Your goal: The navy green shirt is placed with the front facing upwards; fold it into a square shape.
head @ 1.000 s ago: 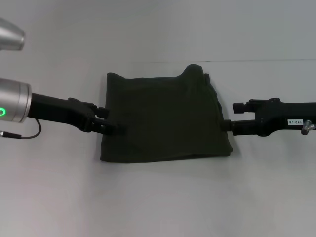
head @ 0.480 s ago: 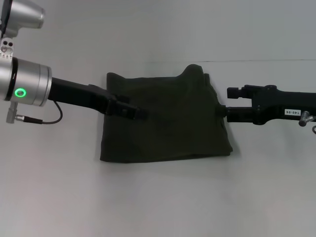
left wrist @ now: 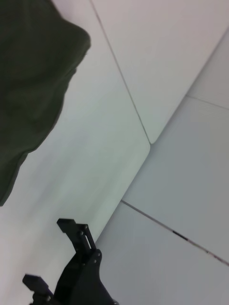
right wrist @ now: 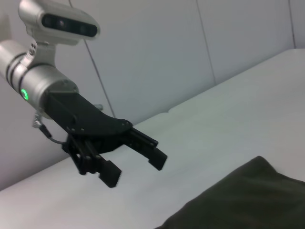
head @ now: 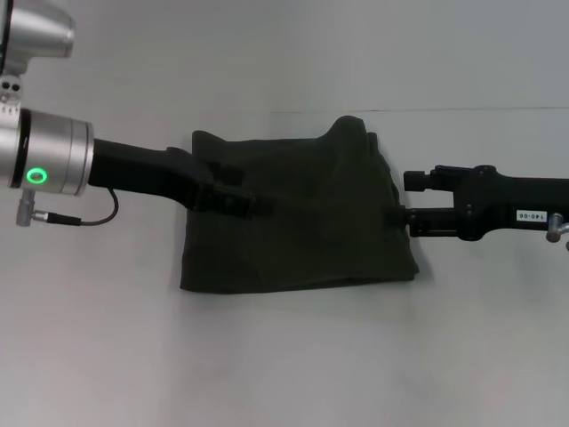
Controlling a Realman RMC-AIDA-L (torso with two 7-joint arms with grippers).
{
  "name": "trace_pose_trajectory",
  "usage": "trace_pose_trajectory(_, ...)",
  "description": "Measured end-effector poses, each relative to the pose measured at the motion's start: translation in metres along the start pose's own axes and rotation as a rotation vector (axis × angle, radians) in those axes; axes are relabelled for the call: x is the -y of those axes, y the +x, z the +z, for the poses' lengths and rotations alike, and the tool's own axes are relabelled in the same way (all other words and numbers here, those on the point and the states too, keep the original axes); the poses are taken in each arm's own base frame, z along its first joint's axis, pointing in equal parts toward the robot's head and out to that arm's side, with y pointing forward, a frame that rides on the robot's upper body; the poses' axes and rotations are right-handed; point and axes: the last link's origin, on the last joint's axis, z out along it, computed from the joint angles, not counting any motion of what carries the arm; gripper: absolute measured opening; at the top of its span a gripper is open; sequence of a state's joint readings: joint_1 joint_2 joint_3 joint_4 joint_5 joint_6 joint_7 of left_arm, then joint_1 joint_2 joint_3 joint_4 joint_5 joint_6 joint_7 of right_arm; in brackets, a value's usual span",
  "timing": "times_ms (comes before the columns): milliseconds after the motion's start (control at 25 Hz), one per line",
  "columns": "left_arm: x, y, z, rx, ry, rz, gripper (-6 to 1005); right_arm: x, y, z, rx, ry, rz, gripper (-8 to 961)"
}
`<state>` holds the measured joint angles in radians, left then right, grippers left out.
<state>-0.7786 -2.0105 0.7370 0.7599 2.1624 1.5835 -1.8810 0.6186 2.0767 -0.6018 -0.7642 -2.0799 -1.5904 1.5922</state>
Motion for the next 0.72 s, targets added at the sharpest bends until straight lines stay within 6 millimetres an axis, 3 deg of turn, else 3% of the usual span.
trace_pose_trajectory(720,0.0013,-0.0034,-0.0023,-0.002,0.018,0.001,948,0.001,-0.0023,-0.0056,-0.022,-0.007,-0.019,855)
